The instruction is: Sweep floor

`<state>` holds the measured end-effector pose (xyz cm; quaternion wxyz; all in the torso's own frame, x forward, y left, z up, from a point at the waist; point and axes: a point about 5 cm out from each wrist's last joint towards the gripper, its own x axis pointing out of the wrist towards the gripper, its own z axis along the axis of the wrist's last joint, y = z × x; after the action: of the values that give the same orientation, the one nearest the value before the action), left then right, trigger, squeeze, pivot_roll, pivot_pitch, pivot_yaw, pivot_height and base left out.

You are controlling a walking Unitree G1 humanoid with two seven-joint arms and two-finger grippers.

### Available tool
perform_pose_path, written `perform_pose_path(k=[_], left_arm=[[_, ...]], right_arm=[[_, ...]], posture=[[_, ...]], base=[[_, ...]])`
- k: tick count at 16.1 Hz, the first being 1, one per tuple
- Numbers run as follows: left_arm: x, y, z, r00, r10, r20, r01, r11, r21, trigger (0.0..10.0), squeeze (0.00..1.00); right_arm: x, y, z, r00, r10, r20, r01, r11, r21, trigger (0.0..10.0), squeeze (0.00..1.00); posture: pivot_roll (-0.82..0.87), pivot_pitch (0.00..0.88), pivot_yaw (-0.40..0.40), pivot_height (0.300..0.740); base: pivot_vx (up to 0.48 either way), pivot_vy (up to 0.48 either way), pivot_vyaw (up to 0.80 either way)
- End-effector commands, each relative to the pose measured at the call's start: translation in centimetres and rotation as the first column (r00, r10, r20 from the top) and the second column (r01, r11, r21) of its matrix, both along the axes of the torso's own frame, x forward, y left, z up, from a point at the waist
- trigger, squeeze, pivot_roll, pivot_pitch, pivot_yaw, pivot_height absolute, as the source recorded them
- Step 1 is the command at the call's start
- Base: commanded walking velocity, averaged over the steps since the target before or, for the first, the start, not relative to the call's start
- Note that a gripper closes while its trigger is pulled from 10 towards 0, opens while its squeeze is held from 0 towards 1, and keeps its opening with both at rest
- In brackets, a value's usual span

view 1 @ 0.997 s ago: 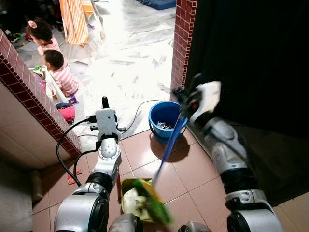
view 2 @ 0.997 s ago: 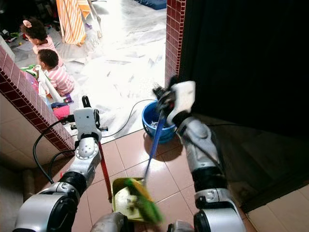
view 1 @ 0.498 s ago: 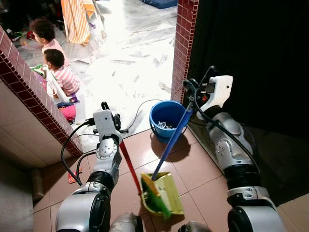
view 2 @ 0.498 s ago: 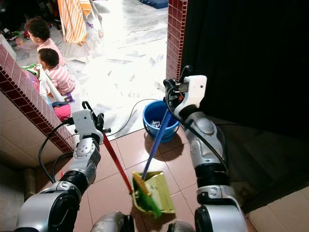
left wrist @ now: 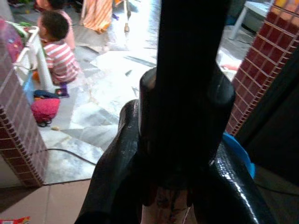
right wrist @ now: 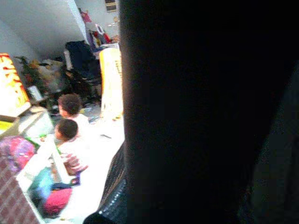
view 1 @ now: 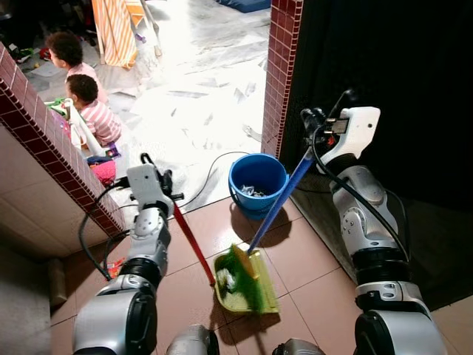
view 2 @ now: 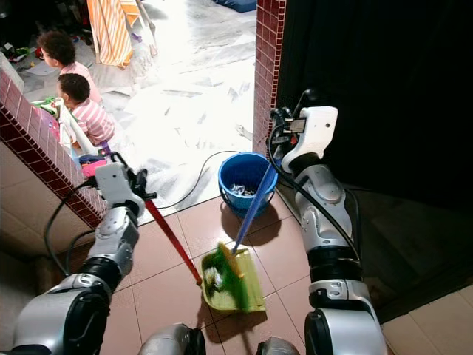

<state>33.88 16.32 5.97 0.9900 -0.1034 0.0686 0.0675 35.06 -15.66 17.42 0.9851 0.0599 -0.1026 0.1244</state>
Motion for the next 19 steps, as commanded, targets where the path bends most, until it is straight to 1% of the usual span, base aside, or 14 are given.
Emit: perform_pose_path(k=[1, 6, 8, 9, 11, 12, 14, 15, 17, 19], left_arm=[[0.2, 0.9, 0.6, 0.999, 0.024, 0.023, -0.024, 1.0, -0.008, 10.0, 0.0], [0.5, 1.8, 1.2, 0.998, 0.046, 0.043, -0.046, 0.999, -0.004, 10.0, 0.0], [0.8, 2.6, 1.9, 0.995, 0.073, 0.067, -0.073, 0.997, -0.007, 10.0, 0.0], [0.9, 2.8, 2.5, 0.992, 0.077, 0.096, -0.076, 0.997, -0.008, 10.0, 0.0], [1.4, 3.0, 4.0, 0.983, 0.078, 0.165, -0.076, 0.997, -0.017, 10.0, 0.0], [1.6, 3.1, 5.4, 0.972, 0.074, 0.225, -0.079, 0.997, 0.014, 10.0, 0.0], [1.9, 3.8, 7.5, 0.949, 0.106, 0.297, -0.117, 0.993, 0.019, 10.0, 0.0], [2.0, 4.0, 8.0, 0.942, 0.117, 0.313, -0.13, 0.991, 0.021, 10.0, 0.0], [2.2, 4.4, 10.4, 0.912, 0.144, 0.384, -0.162, 0.987, 0.015, 10.0, 0.0], [2.2, 4.4, 13.5, 0.865, 0.157, 0.477, -0.178, 0.984, -0.001, 10.0, 0.0]], right_arm=[[0.0, -0.4, 1.1, 0.997, -0.032, 0.075, 0.035, 0.999, -0.033, 10.0, 0.0], [-0.4, -0.6, 0.2, 0.994, -0.078, 0.074, 0.083, 0.995, -0.063, 10.0, 0.0], [-0.8, -0.9, -0.4, 0.993, -0.1, 0.068, 0.107, 0.989, -0.106, 10.0, 0.0], [-1.0, -1.2, -0.9, 0.991, -0.121, 0.057, 0.128, 0.984, -0.125, 10.0, 0.0], [-1.7, -1.5, -2.8, 0.985, -0.172, 0.008, 0.171, 0.972, -0.159, 10.0, 0.0], [-2.3, -1.5, -4.5, 0.979, -0.201, -0.031, 0.191, 0.961, -0.199, 10.0, 0.0], [-3.1, -1.1, -6.7, 0.973, -0.211, -0.096, 0.184, 0.955, -0.233, 10.0, 0.0], [-3.3, -0.9, -7.0, 0.973, -0.207, -0.106, 0.176, 0.954, -0.244, 10.0, 0.0], [-3.6, -0.6, -8.4, 0.963, -0.215, -0.16, 0.164, 0.945, -0.284, 10.0, 0.0], [-3.8, -0.6, -8.9, 0.96, -0.22, -0.173, 0.161, 0.941, -0.299, 10.0, 0.0]], posture=[[-0.13, 0.0, 0.066, 0.74], [-0.13, 0.0, 0.067, 0.74], [-0.13, 0.0, 0.068, 0.74], [-0.13, 0.0, 0.068, 0.74], [-0.12, 0.0, 0.064, 0.74], [-0.11, 0.0, 0.06, 0.74], [-0.1, 0.0, 0.059, 0.74], [-0.1, 0.0, 0.059, 0.74], [-0.1, 0.0, 0.06, 0.74], [-0.1, 0.0, 0.06, 0.74]], base=[[0.0, 0.0, 0.0], [0.0, 0.0, 0.0], [0.0, 0.0, 0.0], [0.0, 0.0, 0.0], [0.0, 0.0, 0.0], [0.0, 0.0, 0.0], [0.0, 0.0, 0.0], [0.0, 0.0, 0.0], [0.0, 0.0, 0.0], [0.0, 0.0, 0.0]])
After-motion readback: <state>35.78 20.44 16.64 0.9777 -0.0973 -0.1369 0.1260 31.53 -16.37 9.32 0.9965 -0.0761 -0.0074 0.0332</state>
